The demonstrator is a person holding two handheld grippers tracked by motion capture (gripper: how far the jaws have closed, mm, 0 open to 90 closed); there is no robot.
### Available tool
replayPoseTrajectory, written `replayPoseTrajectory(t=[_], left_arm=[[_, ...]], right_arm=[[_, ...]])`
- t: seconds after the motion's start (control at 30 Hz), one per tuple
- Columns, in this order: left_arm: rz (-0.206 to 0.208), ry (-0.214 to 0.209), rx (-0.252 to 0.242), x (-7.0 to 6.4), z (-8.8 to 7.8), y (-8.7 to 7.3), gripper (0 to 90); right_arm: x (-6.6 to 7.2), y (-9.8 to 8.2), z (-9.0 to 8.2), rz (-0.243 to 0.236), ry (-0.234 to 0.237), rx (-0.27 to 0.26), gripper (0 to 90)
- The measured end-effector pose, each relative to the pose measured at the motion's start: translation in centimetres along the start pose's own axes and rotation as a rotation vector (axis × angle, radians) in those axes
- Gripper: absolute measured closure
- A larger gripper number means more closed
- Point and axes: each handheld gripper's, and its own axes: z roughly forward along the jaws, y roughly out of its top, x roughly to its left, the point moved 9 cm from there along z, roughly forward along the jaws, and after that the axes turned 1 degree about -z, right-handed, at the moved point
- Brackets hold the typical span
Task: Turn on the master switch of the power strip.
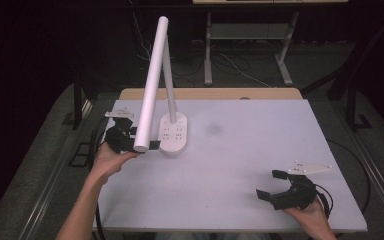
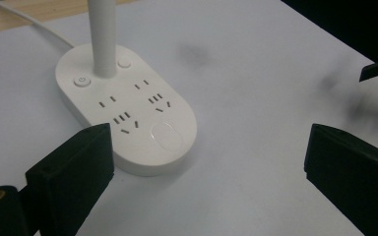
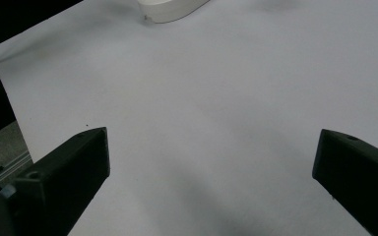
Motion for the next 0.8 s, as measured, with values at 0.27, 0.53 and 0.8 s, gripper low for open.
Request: replayPoseTrajectory(t=[0.27, 0.53, 0.8], left_arm=[[0.008, 0.011, 0.008, 0.8, 0.4, 0.7, 4.0], [0.000, 0.024, 0.010, 1.7, 0.7, 1.3, 4.7], [-0.006, 0.034, 0.021, 2.7, 1.1, 1.9, 5.2]], right_arm=[[0.0, 0.0, 0.0, 0.000, 0.002, 0.001, 0.2], [0.1, -0.1, 0.1, 0.003, 0.004, 0.004, 0.3], [0.0, 0.0, 0.1, 0.001, 0.003, -0.001, 0.2]])
